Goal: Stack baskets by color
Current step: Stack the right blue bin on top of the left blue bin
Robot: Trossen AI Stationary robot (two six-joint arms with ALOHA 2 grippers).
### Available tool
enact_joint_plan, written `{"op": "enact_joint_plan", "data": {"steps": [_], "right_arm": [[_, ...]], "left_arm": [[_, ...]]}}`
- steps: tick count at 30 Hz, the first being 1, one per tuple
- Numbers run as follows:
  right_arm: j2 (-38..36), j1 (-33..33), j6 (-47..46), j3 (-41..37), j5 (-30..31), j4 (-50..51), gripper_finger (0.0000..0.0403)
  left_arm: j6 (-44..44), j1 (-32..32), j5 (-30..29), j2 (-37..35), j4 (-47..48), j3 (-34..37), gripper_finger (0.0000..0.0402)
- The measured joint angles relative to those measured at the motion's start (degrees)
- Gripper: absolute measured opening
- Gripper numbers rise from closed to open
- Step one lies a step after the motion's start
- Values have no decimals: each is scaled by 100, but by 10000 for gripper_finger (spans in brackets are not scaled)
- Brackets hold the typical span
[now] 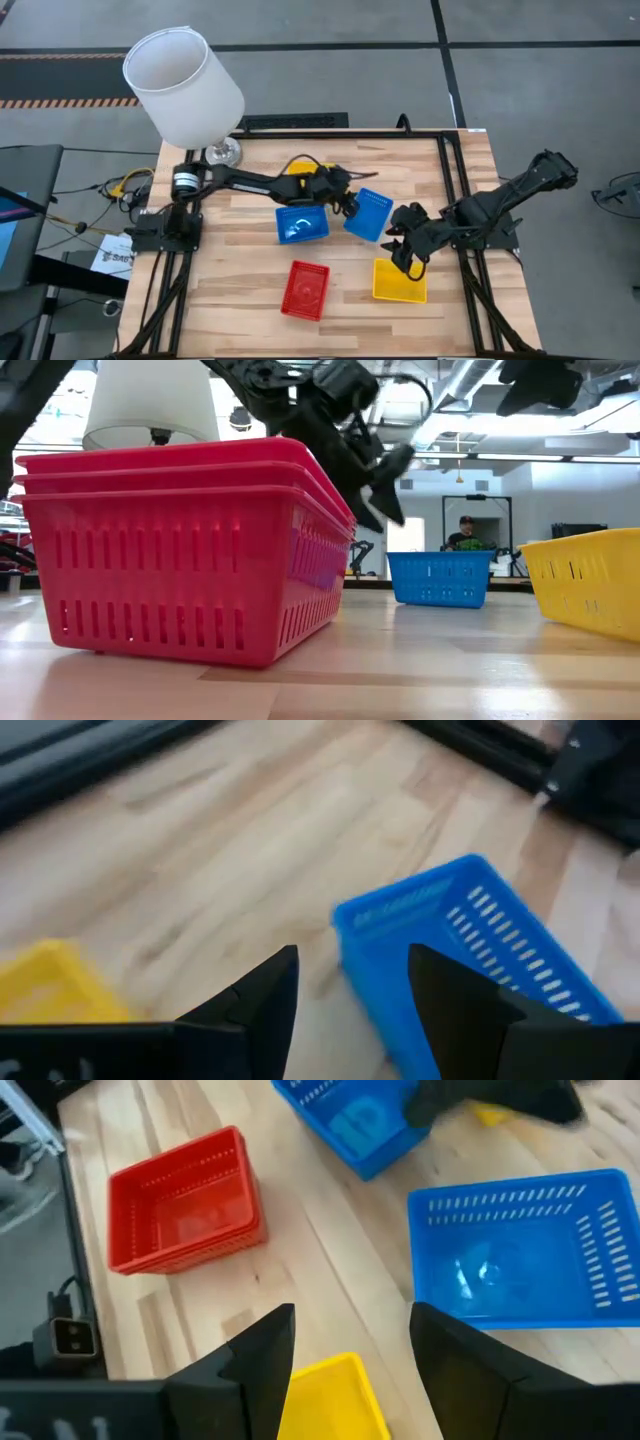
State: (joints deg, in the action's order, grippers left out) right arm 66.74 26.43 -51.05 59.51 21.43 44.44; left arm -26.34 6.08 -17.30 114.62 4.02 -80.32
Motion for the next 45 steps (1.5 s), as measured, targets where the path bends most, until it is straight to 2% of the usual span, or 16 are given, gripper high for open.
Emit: {"op": "enact_joint_plan", "data": {"steps": [9,17,20,26,28,38,41,45], "right_arm": [[9,254,-12,0,146,-9,224],[11,335,-9,0,157,-27,224],[10,359,-6,2,166,-7,224],[9,357,-3,2,172,-9,224],[9,357,1,0,199,-9,224],[11,357,4,2,565,35,224],[9,357,3,1,593,78,224],[7,357,-4,2,599,122,224]], "left_arm": [[-49,-286,-79,933,451,-881,178],[-206,-308,42,1189,981,-1223,169],[-226,-310,79,1201,982,-1223,133],[-96,-315,209,1206,940,-1226,25],[-15,-319,242,1209,925,-1226,8],[62,-367,281,1076,633,-1347,1],[325,-418,240,1006,820,-1720,1],[629,-439,230,823,1657,-2398,0]]}}
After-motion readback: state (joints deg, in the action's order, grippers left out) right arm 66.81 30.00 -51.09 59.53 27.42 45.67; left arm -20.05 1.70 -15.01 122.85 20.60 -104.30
